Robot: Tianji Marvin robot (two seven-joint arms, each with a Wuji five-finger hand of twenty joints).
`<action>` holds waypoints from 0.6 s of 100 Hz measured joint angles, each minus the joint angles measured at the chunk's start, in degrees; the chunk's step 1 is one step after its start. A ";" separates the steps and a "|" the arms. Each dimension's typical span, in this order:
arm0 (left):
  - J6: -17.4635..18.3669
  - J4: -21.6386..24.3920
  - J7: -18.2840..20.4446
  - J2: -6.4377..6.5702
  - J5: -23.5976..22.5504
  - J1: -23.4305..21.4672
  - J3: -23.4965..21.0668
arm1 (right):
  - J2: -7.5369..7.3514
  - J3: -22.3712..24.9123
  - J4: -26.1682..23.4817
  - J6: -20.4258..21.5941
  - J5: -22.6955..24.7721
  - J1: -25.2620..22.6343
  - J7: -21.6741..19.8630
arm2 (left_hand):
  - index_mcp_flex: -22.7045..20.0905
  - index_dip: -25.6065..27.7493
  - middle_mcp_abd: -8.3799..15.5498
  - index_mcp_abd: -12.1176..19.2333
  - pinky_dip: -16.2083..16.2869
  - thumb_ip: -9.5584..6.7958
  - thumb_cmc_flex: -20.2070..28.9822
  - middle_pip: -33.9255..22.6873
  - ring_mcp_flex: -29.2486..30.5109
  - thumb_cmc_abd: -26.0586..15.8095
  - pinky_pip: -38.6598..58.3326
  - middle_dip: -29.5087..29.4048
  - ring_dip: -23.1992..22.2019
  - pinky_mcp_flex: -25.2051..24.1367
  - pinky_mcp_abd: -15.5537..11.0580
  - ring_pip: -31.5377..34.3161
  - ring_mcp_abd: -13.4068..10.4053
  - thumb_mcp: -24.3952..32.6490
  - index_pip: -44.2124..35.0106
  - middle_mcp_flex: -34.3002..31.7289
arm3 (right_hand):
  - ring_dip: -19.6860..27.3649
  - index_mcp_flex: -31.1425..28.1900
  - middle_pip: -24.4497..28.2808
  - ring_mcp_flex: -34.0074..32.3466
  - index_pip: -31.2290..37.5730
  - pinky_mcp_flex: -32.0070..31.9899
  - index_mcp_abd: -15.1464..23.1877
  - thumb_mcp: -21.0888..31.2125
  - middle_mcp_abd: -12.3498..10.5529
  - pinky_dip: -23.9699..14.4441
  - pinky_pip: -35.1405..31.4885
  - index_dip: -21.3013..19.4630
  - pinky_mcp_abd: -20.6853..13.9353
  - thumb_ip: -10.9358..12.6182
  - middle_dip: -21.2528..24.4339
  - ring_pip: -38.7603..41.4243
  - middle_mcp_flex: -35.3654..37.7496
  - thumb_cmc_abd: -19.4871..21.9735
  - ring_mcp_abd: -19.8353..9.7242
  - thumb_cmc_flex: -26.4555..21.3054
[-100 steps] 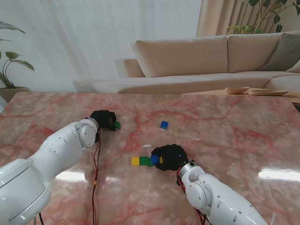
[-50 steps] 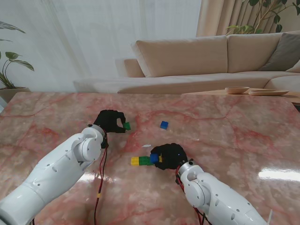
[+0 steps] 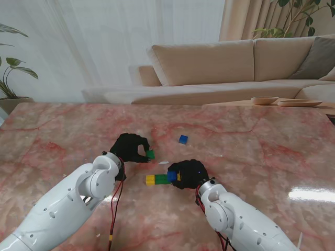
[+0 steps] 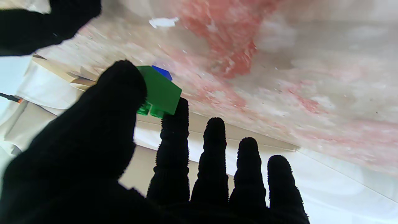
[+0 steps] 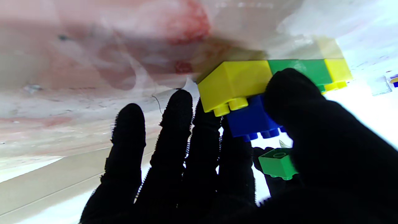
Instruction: Build a two-level staggered structure with toy bricks
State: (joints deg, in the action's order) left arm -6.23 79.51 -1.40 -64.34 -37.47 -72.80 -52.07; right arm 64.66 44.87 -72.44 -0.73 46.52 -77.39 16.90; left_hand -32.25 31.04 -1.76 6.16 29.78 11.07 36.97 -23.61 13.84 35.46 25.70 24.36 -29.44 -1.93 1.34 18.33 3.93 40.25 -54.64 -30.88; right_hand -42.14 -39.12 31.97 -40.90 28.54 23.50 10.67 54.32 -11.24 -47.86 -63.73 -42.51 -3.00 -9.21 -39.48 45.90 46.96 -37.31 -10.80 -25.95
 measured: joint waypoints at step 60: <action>4.74 3.00 0.76 0.81 -2.27 -3.07 3.24 | 0.28 -0.56 1.00 0.09 -0.15 0.56 1.06 | -0.60 -0.01 0.00 -0.07 -0.11 0.00 0.00 0.77 0.00 0.02 0.00 0.10 0.02 0.00 0.03 -0.70 0.07 -0.04 1.07 0.00 | 0.00 -0.44 0.00 0.00 0.55 0.00 0.01 0.00 -0.01 0.00 0.00 0.60 0.00 -0.02 0.00 0.01 0.46 -0.10 -0.42 0.04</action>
State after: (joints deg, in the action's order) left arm -1.49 82.51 -0.64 -63.53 -39.75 -75.87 -48.82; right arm 64.94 44.32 -71.44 -0.65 46.37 -76.83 17.95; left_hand -32.84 31.04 -1.76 6.09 29.67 11.07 36.97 -22.83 13.85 35.47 25.70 24.46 -29.42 -1.93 1.37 17.63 4.00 40.22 -53.58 -30.88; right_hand -42.14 -39.56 31.97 -40.90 29.09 23.50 10.68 54.32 -11.25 -47.86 -63.73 -41.92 -3.00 -9.23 -39.48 45.91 47.42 -37.41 -11.22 -25.91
